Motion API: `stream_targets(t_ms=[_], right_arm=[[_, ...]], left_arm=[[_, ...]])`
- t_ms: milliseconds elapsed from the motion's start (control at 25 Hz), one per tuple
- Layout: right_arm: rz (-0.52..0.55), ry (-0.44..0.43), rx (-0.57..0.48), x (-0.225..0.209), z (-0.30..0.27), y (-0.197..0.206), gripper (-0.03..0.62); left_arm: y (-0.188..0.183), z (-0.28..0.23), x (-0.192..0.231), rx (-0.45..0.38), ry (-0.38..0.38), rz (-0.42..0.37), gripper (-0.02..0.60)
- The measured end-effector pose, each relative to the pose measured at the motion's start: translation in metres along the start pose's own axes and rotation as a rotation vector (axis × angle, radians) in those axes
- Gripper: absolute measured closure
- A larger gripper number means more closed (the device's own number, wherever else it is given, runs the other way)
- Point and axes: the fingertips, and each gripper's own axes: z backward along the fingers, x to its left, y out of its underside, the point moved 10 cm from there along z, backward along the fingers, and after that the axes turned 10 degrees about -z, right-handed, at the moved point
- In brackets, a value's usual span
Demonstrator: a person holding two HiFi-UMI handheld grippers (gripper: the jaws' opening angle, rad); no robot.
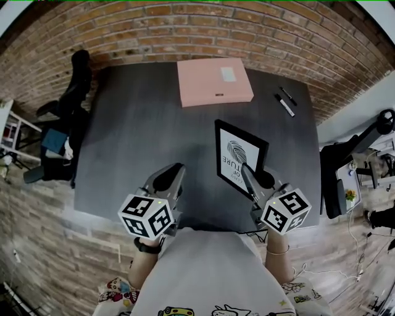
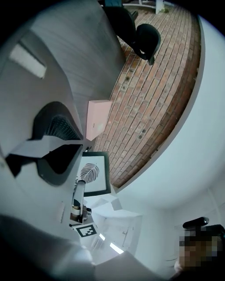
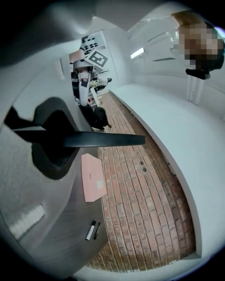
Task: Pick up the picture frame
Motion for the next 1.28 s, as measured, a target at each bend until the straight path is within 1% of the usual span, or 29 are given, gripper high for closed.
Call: stream_targets(t_ms=[200,280,400,520,600,680,800,960,1280], right_arm=[[0.087,0.061,-0.04,0.002,0.008,-0.001,0.58],[0.115,0.085,-0.063,0.003,0.011,-0.003,0.58],[0.161,0.119,-0.099,0.003,0.016,-0.007,0.58],[0.203,0.153,-0.13,0.004,0.02,-0.008,0.58],[0.227,0.172,-0.149,0.004,0.023,-0.007,0.58],[0.247,0.189,-0.163,0.004,0.026,-0.006,0.58],[0.248,0.201,-0.174,0.003,0.028,-0.005,0.58],[0.209,0.192,-0.166,-0.001,0.027,-0.001,0.58],[0.185,0.185,-0.163,-0.002,0.022,0.001,0.58]], left_arm=[[-0.004,0.005,-0.005,-0.029,-0.056,-0.047,0.568],[-0.007,0.006,-0.008,-0.032,-0.074,-0.074,0.568],[-0.013,0.008,-0.013,-0.061,-0.114,-0.136,0.568],[-0.016,0.009,-0.017,-0.082,-0.152,-0.221,0.569],[-0.016,0.009,-0.018,-0.081,-0.163,-0.267,0.569],[-0.016,0.01,-0.018,-0.082,-0.168,-0.294,0.569],[-0.018,0.013,-0.018,-0.083,-0.172,-0.316,0.569],[-0.019,0.01,-0.018,-0.088,-0.168,-0.343,0.569],[-0.012,0.004,-0.013,-0.07,-0.156,-0.331,0.569]])
